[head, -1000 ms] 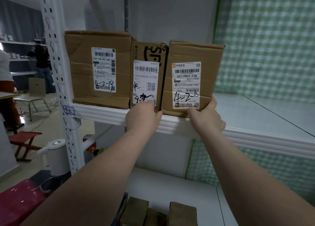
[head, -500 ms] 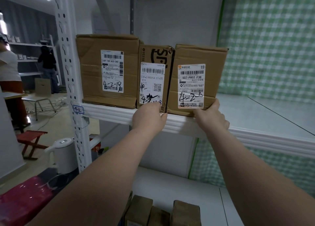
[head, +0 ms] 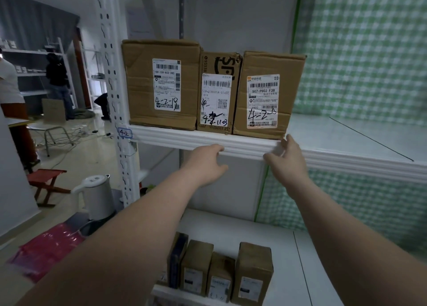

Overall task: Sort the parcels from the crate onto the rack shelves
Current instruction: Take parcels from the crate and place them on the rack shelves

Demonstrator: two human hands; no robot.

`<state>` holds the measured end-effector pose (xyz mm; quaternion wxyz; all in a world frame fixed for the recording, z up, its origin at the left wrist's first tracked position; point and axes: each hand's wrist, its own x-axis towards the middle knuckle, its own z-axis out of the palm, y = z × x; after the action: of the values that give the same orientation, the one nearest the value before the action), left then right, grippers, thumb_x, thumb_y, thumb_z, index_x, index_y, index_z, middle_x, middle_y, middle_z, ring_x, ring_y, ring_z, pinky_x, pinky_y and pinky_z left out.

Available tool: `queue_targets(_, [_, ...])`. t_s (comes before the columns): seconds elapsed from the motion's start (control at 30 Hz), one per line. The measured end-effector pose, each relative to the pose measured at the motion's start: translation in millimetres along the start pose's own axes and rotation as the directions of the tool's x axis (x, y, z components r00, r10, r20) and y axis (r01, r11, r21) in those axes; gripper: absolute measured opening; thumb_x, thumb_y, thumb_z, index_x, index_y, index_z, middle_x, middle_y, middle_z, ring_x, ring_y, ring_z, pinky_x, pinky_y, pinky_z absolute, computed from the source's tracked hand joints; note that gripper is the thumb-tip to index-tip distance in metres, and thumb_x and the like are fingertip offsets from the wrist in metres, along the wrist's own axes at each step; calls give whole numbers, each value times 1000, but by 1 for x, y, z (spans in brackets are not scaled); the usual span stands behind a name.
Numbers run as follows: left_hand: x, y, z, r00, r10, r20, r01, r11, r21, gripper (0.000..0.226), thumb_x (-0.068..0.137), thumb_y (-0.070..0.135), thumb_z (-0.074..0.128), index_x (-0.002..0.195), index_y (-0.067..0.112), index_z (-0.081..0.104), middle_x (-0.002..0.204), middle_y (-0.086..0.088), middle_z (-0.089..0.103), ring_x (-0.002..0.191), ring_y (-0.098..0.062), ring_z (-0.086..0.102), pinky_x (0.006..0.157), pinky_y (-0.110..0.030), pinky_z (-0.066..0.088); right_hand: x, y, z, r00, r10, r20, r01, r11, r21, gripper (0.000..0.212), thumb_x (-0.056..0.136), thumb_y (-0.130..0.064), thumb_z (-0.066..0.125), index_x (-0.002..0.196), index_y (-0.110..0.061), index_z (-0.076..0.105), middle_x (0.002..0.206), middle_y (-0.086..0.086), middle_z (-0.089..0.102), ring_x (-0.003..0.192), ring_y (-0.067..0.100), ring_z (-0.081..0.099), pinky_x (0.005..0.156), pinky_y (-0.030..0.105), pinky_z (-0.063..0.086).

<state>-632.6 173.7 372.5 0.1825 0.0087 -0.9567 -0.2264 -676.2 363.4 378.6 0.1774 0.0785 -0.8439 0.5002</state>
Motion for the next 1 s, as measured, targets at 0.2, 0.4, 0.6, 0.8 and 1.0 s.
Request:
queue_targets(0.2, [-70, -20, 17, 992, -65, 110, 89, 968, -236, 36, 89, 27, 62, 122, 13, 60, 112, -4, 65, 100, -16, 60, 85, -26, 47, -105, 21, 34, 949, 214, 230, -213, 977, -31, 47, 91, -23, 61, 137, -16, 52, 119, 5, 64, 93, 20, 60, 83, 34, 50])
queue_targets(0.4, [-164, -65, 37, 954, -122, 274, 186, 957, -221, 26, 89, 29, 62, 111, 17, 66, 89, 5, 66, 82, -9, 61, 74, -22, 46, -223, 69, 63, 894, 352, 278, -341, 936, -88, 13, 87, -19, 59, 88, -20, 73, 83, -1, 72, 81, 19, 67, 77, 37, 57])
queue_targets(0.6, [-268, -110, 52, 853, -313, 418, 446, 853, -271, 11, 90, 23, 60, 99, 20, 65, 76, 1, 69, 71, -14, 66, 74, -29, 54, -311, 96, 69, 806, 426, 411, -376, 905, -199, 18, 93, -23, 57, 80, -21, 69, 82, 0, 73, 80, 17, 64, 75, 33, 54])
queue_targets(0.8, [-389, -136, 73, 737, -527, 423, 664, 684, -303, 12, 90, 16, 60, 98, 11, 67, 68, -3, 62, 59, -13, 55, 60, -22, 47, -389, 118, 61, 704, 562, 434, -554, 817, -159, 16, 89, -19, 60, 77, -17, 71, 79, 0, 71, 64, 13, 52, 59, 26, 43])
queue_targets(1.0, [-521, -149, 93, 635, -636, 438, 744, 655, -130, 15, 90, 14, 58, 80, 8, 68, 61, 2, 60, 58, -8, 55, 59, -21, 43, -490, 156, 49, 565, 676, 474, -665, 713, -224, 15, 91, -14, 59, 78, -11, 65, 75, 3, 67, 58, 16, 45, 53, 27, 36])
